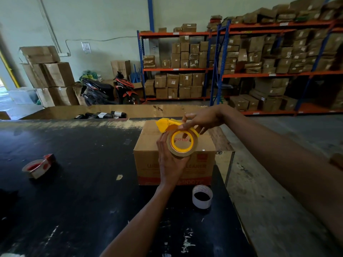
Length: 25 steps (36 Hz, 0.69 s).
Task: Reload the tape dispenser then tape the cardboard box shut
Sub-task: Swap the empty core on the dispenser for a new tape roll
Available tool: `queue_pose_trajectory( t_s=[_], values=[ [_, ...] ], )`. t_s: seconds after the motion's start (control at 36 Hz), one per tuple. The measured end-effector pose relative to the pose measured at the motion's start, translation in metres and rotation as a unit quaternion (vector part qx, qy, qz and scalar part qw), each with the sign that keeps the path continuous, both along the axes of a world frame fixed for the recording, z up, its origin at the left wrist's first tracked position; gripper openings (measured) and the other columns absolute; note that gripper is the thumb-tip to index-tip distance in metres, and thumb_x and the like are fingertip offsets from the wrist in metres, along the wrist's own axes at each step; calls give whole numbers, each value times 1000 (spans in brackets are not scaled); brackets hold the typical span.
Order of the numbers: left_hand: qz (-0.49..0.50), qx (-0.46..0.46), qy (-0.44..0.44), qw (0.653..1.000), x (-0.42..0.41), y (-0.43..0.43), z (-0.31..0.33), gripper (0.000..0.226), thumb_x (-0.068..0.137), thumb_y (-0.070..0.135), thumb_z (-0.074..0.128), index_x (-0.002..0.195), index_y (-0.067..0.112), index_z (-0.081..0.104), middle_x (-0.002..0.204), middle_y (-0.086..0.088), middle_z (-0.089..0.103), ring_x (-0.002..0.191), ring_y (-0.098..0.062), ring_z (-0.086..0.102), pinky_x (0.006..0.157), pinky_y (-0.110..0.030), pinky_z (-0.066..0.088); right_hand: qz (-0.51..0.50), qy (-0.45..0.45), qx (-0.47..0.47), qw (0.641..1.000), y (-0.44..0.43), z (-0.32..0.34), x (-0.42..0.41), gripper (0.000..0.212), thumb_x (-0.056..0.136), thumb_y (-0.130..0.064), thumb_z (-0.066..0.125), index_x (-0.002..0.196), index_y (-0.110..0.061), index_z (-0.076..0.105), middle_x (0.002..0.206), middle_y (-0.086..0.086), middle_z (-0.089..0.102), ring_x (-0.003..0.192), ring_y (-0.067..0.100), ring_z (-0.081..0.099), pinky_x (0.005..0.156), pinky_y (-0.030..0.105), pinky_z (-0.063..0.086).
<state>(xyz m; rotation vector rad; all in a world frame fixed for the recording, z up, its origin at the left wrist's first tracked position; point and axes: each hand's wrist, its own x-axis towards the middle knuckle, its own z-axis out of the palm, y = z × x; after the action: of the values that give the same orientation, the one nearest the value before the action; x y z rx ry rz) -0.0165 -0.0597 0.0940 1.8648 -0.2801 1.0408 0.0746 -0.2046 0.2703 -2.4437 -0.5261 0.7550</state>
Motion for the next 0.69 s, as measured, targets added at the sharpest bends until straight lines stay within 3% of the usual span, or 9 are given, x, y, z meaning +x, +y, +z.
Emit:
queue_pose_trajectory(
  t_s=[0.06, 0.11, 0.19, 0.28, 0.33, 0.39, 0.47, 0.58, 0.69],
  values=[
    [-1, -9, -1, 1000, 2, -1, 3, 105, 69, 28, 94, 150, 22, 28, 147, -1, 38, 141, -18, 41, 114, -33, 42, -7, -8, -11, 1000, 5, -3, -1, 56, 89, -53, 68, 135, -31, 46, 135, 3, 59, 128, 27, 51, 109, 57, 33],
    [-2, -23, 9, 1000, 1, -1, 6, 106, 66, 28, 95, 149, 23, 28, 146, 0, 38, 139, -16, 42, 111, -26, 41, -1, -25, -18, 1000, 10, -4, -2, 58, 87, -47, 73, 135, -33, 44, 132, 0, 60, 127, 24, 50, 107, 57, 32],
    [-17, -43, 22, 999, 2, -1, 10, 107, 66, 30, 95, 150, 21, 29, 148, 2, 37, 140, -15, 42, 109, -20, 41, 26, -67, -16, 997, 14, -7, -3, 45, 91, -23, 74, 127, -29, 48, 122, 2, 62, 112, 21, 61, 92, 48, 53],
    [-62, -53, 37, 996, 2, 6, 10, 105, 69, 30, 94, 151, 22, 29, 150, 10, 38, 130, -15, 53, 100, -26, 53, 30, -123, 1, 992, 14, -7, 0, 27, 92, -10, 65, 105, -30, 53, 106, 7, 63, 91, 19, 65, 77, 39, 60],
    [-73, -46, 59, 995, 0, 15, 9, 93, 72, 28, 92, 147, 25, 36, 142, 18, 48, 117, -10, 63, 94, -22, 55, 28, -143, 5, 989, 12, -4, 1, 26, 88, -6, 64, 96, -29, 54, 100, 12, 62, 86, 24, 61, 82, 51, 59],
    [-73, -29, 70, 994, 0, 25, 9, 73, 77, 25, 88, 138, 24, 49, 131, 12, 63, 109, -2, 68, 90, -22, 58, 34, -140, -6, 990, 9, -2, 3, 25, 87, -3, 63, 94, -26, 57, 101, 16, 61, 88, 30, 62, 86, 58, 57],
    [-78, 10, 48, 996, 3, 36, 13, 46, 82, 21, 83, 124, 16, 63, 121, 1, 72, 104, -1, 72, 87, -30, 63, 32, -105, -13, 994, 2, -3, 5, 28, 89, 1, 59, 112, -16, 61, 112, 22, 62, 98, 36, 65, 87, 56, 59],
    [-79, 48, 18, 996, 6, 40, 19, 46, 80, 19, 86, 121, 9, 67, 117, -2, 74, 103, -2, 73, 89, -21, 60, 13, -84, -3, 996, 0, -7, 8, 34, 86, 2, 60, 119, -1, 56, 99, 19, 60, 86, 29, 62, 90, 53, 58],
    [-69, 106, -12, 992, 13, 46, 19, 38, 83, 18, 83, 118, 7, 72, 115, -4, 75, 103, -7, 72, 89, -26, 60, 9, -68, 2, 998, -2, -7, 8, 25, 84, 0, 61, 109, -3, 59, 90, 13, 58, 81, 27, 59, 89, 57, 56]
  ],
)
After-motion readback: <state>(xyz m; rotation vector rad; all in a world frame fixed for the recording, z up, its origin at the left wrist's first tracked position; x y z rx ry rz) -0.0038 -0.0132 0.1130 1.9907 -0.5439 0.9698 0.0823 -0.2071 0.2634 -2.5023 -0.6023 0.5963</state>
